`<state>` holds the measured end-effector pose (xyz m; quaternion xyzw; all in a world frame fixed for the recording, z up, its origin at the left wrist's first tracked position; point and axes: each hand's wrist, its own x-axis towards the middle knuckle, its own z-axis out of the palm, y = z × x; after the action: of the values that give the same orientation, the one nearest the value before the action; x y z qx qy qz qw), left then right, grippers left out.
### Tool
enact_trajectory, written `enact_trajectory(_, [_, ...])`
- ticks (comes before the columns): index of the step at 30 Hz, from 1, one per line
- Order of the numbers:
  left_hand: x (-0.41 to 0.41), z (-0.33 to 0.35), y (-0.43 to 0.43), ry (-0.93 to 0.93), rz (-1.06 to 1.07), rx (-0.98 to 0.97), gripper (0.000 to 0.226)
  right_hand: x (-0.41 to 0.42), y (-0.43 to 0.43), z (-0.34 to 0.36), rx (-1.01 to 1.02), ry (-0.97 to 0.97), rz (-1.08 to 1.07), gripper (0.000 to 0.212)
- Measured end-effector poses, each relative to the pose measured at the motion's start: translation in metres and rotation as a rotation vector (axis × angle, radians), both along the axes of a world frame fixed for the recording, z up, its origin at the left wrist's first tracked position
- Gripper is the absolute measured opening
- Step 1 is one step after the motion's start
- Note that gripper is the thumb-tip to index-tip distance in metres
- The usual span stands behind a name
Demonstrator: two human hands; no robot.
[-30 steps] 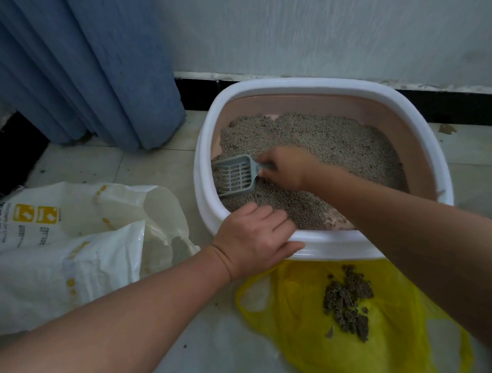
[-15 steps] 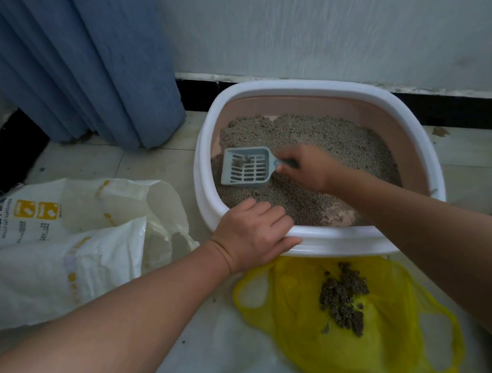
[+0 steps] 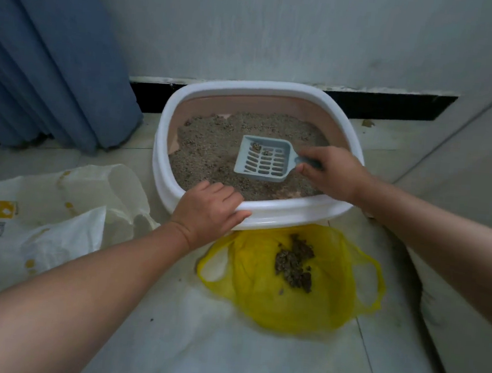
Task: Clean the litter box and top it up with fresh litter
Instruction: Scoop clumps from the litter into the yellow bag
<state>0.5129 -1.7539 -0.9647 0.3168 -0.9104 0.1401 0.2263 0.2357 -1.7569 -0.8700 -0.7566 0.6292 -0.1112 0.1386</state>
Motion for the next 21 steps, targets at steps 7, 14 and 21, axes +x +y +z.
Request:
enact_trajectory(7, [-0.005,0.01,0.029,-0.021,0.199,0.16,0.036,-0.016,0.094,0.007,0.053,0.07,0.024,0.026])
enact_trajectory(14, [0.005,0.021,0.061,-0.022,0.234,0.23,0.045,-0.027,0.159,-0.013,0.12,0.11,0.052,0.023])
enact_trajectory(21, [0.043,-0.001,0.087,-0.199,-0.122,0.219,0.025,-0.041,0.173,-0.045,0.283,0.13,-0.022,0.016])
